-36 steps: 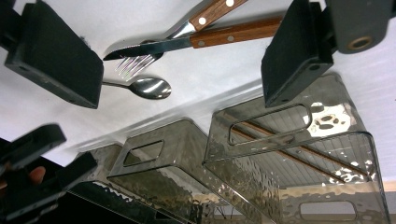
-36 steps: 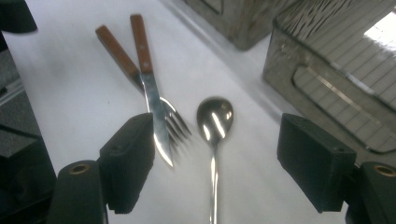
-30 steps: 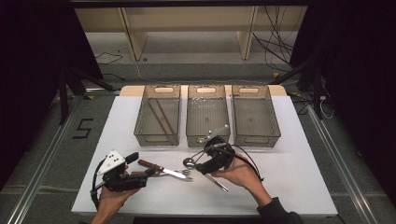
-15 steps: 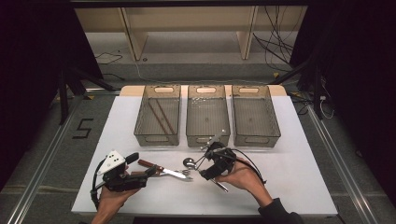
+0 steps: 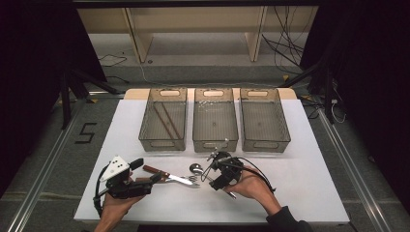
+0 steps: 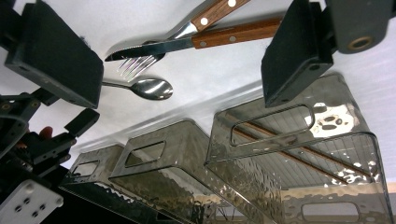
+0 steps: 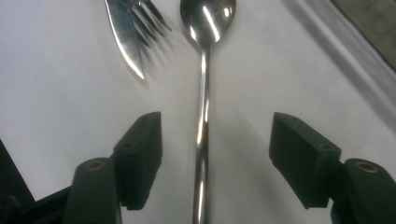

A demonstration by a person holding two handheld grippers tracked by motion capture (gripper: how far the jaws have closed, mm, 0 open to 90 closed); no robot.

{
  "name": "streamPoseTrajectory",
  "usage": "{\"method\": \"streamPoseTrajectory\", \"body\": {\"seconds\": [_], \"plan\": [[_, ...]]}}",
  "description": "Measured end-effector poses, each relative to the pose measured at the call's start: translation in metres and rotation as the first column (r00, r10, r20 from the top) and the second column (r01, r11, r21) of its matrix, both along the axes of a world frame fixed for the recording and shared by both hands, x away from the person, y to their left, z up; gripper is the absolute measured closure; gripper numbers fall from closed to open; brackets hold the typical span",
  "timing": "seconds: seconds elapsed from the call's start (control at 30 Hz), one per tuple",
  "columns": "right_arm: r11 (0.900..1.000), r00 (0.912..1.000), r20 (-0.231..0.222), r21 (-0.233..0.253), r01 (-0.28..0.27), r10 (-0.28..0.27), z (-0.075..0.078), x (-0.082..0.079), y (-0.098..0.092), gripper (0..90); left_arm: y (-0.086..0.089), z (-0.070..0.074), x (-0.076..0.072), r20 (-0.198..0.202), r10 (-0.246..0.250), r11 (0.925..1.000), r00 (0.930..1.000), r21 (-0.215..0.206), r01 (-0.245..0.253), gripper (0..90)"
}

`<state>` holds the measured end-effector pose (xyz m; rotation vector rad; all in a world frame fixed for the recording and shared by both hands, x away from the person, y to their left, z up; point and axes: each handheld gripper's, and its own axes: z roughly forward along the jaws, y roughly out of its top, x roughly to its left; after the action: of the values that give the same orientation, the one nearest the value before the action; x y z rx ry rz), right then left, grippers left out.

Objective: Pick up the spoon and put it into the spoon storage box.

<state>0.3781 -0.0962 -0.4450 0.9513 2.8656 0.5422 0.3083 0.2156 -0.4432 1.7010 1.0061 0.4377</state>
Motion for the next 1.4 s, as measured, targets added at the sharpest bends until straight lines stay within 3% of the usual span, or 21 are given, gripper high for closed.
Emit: {"method": "streamPoseTrajectory", "body": {"seconds": [0.5, 0.9, 1.4], "plan": [[0.998, 0.9979, -0.062, -0.059, -0.025, 0.021, -0.009, 0.003, 0.001, 60.8, 0.000, -0.001, -0.001, 0.001, -0.002, 1.0000, 1.0000, 0.001, 0.002, 12.5], [0.991, 0.9976, -0.047, -0.125, -0.056, 0.050, -0.014, 0.001, 0.013, 70.2, 0.000, 0.000, -0.001, 0.007, -0.006, 1.0000, 1.0000, 0.003, 0.005, 12.5], [0.986, 0.9966, -0.051, -0.148, -0.071, 0.064, -0.014, 0.005, 0.016, 84.2, -0.001, 0.000, -0.001, 0.006, -0.010, 0.9999, 0.9999, 0.006, 0.010, 12.5]]}}
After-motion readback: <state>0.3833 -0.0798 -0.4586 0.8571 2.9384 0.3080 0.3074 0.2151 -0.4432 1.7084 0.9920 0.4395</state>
